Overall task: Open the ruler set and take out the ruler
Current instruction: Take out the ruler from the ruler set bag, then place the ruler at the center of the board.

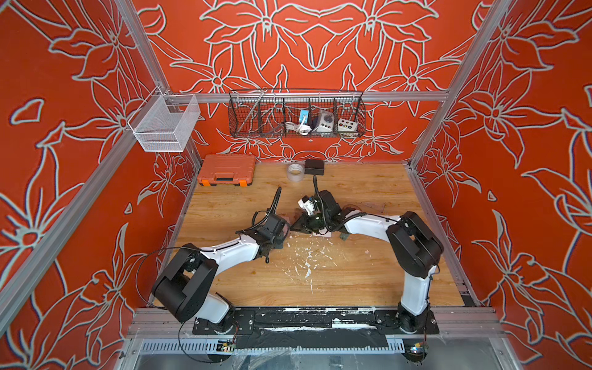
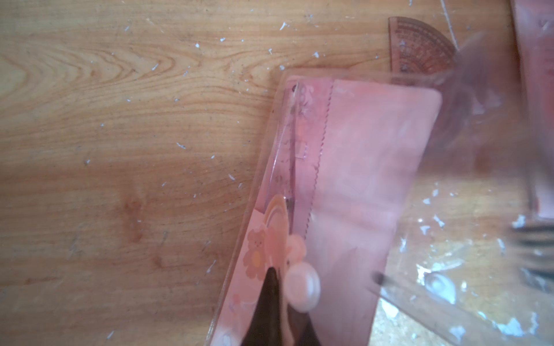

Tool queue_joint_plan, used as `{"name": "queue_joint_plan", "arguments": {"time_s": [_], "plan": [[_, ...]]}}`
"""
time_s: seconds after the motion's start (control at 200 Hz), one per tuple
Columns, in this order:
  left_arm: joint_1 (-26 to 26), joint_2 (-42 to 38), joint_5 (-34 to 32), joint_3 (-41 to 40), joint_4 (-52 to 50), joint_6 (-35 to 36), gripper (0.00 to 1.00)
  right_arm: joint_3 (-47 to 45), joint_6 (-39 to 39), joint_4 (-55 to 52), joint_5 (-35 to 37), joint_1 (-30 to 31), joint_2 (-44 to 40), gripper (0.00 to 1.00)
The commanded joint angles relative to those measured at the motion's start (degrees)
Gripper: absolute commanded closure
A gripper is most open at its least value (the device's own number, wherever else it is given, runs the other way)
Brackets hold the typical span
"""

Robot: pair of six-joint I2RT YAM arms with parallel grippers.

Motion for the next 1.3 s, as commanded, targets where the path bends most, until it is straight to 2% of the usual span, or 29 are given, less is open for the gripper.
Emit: {"name": "queue_joint_plan", "arguments": {"time_s": [0.0, 0.165, 0.285, 0.595, 0.816, 1.036, 1.096, 1.296], "plan": [[1.2, -0.2, 0.2, -0.6, -4.0, -1.0, 1.00, -1.8, -2.8, -3.0, -1.4, -3.0, -4.9, 1.00], [2.9, -2.4, 2.5, -2.9, -1.8, -0.7, 1.00, 1.6, -7.4, -7.6, 1.7, -7.8, -4.8, 1.00], [4.8, -4.4, 5.6, -5.3, 0.8, -1.0, 1.00, 13.1, -13.5, -17.3, 4.1, -8.2, 3.3, 1.00], [7.9, -11.0, 15.3, -10.1, 4.5, 0.1, 1.00, 33.6, -12.8, -23.0, 2.0, -7.2, 21.4, 1.00], [8.1, -15.2, 13.8, -10.6, 2.4, 0.4, 1.00, 40.1, -14.5, -27.5, 0.8, -5.7, 27.3, 1.00], [8.1, -19.8, 11.4, -10.5, -0.2, 2.2, 1.00, 40.7, -15.1, -28.2, 0.3, -4.9, 29.9, 1.00], [8.1, -19.8, 9.7, -10.8, -0.4, 2.0, 1.00, 40.6, -15.0, -27.8, 0.0, -4.8, 30.3, 1.00], [8.1, -16.3, 11.4, -9.8, 0.3, 2.5, 1.00, 41.5, -14.5, -27.4, -0.8, -4.3, 32.2, 1.00]]}}
